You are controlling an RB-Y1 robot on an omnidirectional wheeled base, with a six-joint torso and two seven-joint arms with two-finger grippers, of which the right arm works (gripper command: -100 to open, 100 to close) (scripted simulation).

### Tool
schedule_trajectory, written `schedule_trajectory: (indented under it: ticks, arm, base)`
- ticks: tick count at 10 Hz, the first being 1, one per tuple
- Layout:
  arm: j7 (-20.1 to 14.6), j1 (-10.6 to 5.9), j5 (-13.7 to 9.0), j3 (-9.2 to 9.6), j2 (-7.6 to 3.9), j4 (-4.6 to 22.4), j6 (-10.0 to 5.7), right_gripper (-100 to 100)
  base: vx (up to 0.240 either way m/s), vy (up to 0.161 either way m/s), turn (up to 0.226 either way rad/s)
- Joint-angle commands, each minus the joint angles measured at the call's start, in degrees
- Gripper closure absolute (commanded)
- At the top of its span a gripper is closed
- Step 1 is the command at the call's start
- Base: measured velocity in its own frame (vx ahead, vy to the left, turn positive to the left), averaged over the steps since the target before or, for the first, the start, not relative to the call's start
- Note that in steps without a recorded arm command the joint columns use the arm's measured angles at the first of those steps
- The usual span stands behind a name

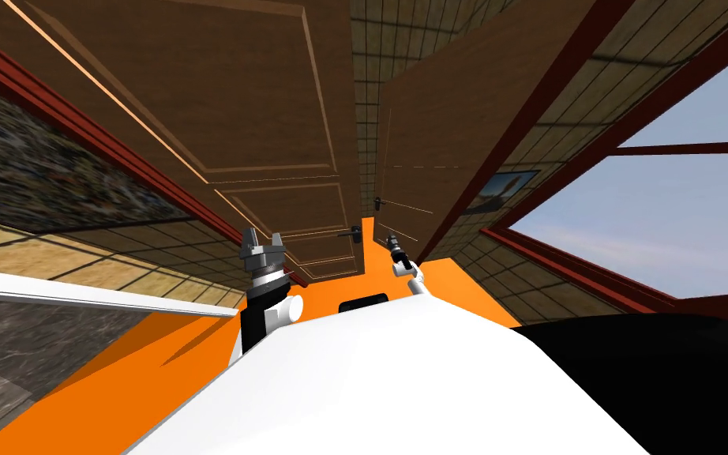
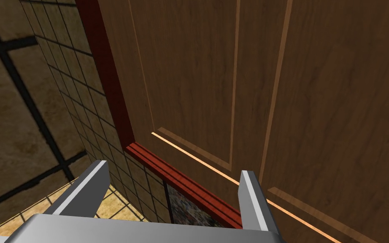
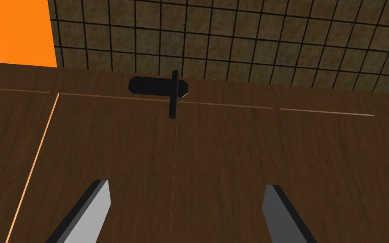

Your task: Push the door open

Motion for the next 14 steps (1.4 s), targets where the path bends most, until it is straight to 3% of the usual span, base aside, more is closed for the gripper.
schedule_trajectory:
  ticks: [1,7,14]
  arm:
    - [0.6,-1.07,0.2,-1.59,-0.11,1.4,-0.72,-100]
    - [3.5,-5.39,1.1,-9.31,-0.04,6.3,-2.69,-100]
    - [6.1,-9.42,2.1,-16.48,0.2,10.7,-4.52,-100]
  base:
    - [0.076,-0.158,0.147]
    - [0.087,-0.146,0.153]
    - [0.071,-0.127,0.141]
